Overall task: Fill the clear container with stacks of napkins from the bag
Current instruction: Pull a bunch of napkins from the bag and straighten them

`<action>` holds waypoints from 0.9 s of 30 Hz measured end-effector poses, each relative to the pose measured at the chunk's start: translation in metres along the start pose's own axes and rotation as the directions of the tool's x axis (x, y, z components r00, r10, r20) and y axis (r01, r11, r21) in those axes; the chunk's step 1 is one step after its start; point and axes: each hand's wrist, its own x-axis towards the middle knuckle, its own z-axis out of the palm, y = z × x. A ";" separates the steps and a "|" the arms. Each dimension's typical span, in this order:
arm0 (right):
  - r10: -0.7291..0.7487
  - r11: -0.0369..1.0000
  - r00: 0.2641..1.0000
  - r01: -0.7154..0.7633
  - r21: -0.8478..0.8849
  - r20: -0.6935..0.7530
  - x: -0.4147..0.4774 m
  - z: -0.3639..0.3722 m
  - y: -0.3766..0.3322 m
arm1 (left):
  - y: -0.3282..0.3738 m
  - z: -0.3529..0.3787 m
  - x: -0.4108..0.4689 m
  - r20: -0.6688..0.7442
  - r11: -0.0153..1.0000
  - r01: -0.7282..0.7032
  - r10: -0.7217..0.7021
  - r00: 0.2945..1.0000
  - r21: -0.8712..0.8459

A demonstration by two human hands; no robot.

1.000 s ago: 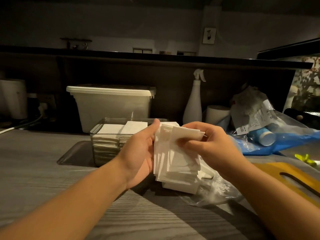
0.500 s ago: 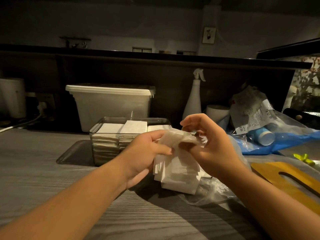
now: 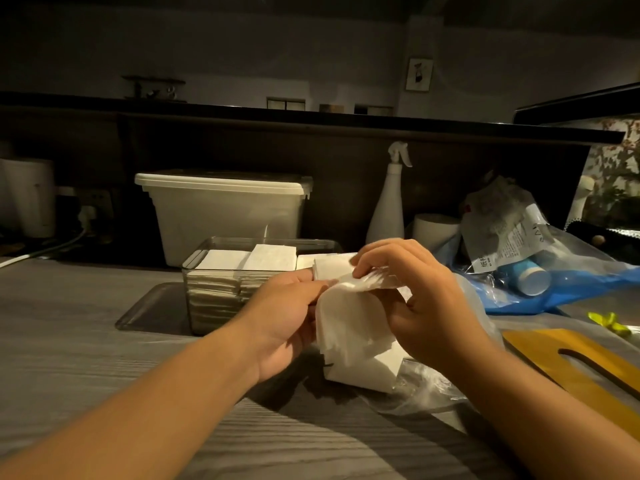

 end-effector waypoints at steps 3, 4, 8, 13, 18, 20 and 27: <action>0.072 0.996 0.996 -0.069 -0.052 0.048 0.001 -0.005 0.000 | -0.001 -0.003 0.004 -0.068 0.986 -0.080 0.090 0.994 0.147; 0.120 0.993 0.990 -0.119 -0.025 0.076 0.002 -0.006 0.000 | 0.000 -0.005 0.005 -0.079 0.970 -0.128 0.146 0.986 0.206; 0.214 0.958 0.961 -0.241 0.153 0.174 0.003 -0.012 -0.001 | 0.006 -0.013 0.006 -0.071 0.904 -0.295 0.332 0.941 0.308; 0.264 0.938 0.958 -0.281 0.201 0.109 0.006 -0.007 -0.001 | 0.011 -0.011 0.000 0.168 0.919 -0.305 0.268 0.948 0.251; 0.364 0.861 0.914 -0.403 0.309 0.177 0.005 -0.003 0.001 | 0.002 -0.012 0.005 0.266 0.812 -0.324 0.215 0.940 0.486; 0.390 0.837 0.888 -0.452 0.308 0.244 0.005 -0.001 0.001 | -0.001 -0.011 0.004 0.246 0.750 -0.347 0.249 0.937 0.563; 0.416 0.793 0.862 -0.500 0.349 0.291 0.004 0.005 0.003 | 0.003 -0.015 0.003 0.222 0.707 -0.352 0.273 0.936 0.613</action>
